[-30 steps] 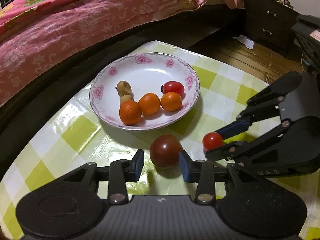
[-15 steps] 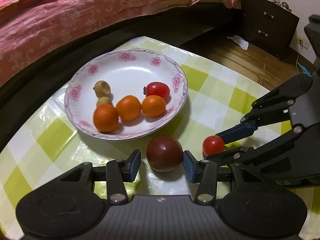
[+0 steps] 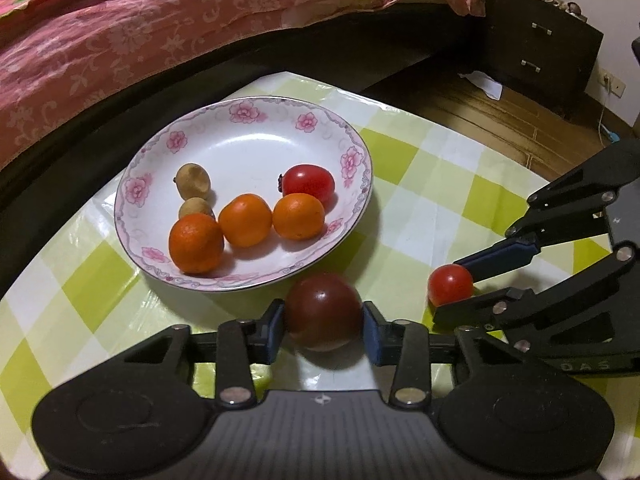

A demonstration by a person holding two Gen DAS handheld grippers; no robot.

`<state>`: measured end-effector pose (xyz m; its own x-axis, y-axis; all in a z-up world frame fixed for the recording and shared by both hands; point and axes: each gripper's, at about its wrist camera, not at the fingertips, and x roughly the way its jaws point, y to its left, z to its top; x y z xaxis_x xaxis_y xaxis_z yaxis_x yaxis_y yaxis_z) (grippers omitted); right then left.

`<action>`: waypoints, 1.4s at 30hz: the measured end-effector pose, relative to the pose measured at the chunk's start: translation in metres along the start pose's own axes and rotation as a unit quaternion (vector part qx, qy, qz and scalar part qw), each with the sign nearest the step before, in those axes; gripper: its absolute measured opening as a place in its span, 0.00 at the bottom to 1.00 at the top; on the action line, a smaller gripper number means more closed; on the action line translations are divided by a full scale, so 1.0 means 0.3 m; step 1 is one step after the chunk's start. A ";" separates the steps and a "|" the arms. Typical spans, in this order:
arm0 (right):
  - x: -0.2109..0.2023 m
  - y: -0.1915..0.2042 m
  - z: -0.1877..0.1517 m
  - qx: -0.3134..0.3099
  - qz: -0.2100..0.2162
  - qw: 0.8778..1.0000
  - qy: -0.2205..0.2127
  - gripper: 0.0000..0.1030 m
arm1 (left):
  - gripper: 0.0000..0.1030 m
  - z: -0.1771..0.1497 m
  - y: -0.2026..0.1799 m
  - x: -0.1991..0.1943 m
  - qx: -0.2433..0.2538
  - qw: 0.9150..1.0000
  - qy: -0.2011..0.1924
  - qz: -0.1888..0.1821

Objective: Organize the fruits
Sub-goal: 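Grasp the large dark red tomato with the left tool while the right tool grasps a red cherry tomato, then lift the dark tomato and cherry tomato and carry them toward the plate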

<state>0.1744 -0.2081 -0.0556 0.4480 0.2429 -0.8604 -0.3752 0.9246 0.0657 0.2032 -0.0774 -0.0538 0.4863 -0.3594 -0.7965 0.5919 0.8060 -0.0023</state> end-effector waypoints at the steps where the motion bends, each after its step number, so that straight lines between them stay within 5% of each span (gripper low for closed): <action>1: -0.001 0.000 -0.001 0.001 0.000 1.000 0.000 0.23 | 0.46 -0.002 -0.003 -0.001 0.003 1.000 0.000 0.002; 21: -0.001 0.131 -0.023 -0.056 0.018 0.998 0.014 0.24 | 0.46 -0.172 -0.013 -0.141 0.023 0.999 0.043 0.008; 42: -0.001 0.146 -0.021 -0.056 0.016 0.998 0.021 0.28 | 0.46 -0.185 -0.028 -0.158 0.027 0.998 0.047 0.025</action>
<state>0.1528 -0.1695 -0.0557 0.4010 0.2569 -0.8793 -0.4783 0.8774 0.0382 0.1393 -0.0410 -0.0496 0.4555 -0.2720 -0.8477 0.6029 0.7948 0.0689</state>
